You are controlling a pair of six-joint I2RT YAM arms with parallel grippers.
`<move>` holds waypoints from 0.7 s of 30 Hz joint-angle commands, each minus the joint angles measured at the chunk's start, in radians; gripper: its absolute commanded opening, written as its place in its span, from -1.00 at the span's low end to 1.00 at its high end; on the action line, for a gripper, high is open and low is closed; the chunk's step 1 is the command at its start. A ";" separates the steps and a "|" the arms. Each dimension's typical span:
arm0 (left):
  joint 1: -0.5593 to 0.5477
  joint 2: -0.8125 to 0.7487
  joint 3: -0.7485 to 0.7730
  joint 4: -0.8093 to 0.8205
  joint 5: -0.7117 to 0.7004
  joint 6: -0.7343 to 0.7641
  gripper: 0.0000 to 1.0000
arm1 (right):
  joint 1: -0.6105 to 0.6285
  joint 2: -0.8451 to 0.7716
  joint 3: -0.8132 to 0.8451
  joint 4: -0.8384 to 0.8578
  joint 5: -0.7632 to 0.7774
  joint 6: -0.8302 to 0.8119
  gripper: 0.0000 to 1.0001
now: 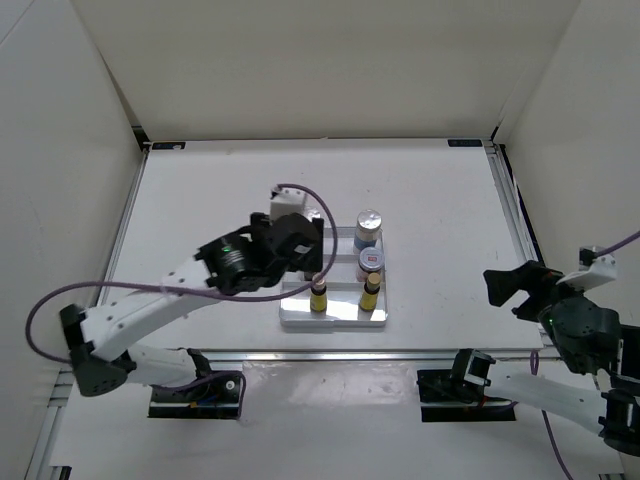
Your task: Organize the condiment bottles
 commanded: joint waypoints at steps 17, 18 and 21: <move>0.292 -0.462 -0.237 -0.182 -0.275 0.140 1.00 | 0.011 0.156 -0.036 0.061 -0.109 -0.228 1.00; 0.318 -0.449 -0.237 -0.182 -0.275 0.140 1.00 | 0.011 0.156 -0.036 0.061 -0.123 -0.266 1.00; 0.350 -0.419 -0.237 -0.157 -0.223 0.156 1.00 | 0.011 0.239 -0.027 0.110 -0.198 -0.341 1.00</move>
